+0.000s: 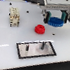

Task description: Insert the blue gear onto the right peg, followed by the red gear

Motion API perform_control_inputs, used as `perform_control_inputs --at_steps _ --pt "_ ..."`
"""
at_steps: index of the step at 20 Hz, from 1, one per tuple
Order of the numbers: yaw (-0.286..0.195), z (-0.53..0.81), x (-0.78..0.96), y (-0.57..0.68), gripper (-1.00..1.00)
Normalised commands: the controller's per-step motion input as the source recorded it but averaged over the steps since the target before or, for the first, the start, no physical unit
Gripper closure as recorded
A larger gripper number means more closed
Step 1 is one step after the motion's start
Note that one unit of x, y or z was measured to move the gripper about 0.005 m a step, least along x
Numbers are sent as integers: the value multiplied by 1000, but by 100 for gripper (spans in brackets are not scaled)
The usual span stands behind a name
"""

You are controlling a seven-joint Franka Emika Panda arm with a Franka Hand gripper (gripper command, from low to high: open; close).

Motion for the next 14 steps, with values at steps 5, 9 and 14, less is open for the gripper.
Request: perform_control_inputs --at_steps 5,9,14 --pt "0 189 839 -246 100" --pt "0 86 758 -180 100" --pt "0 14 601 -249 100"
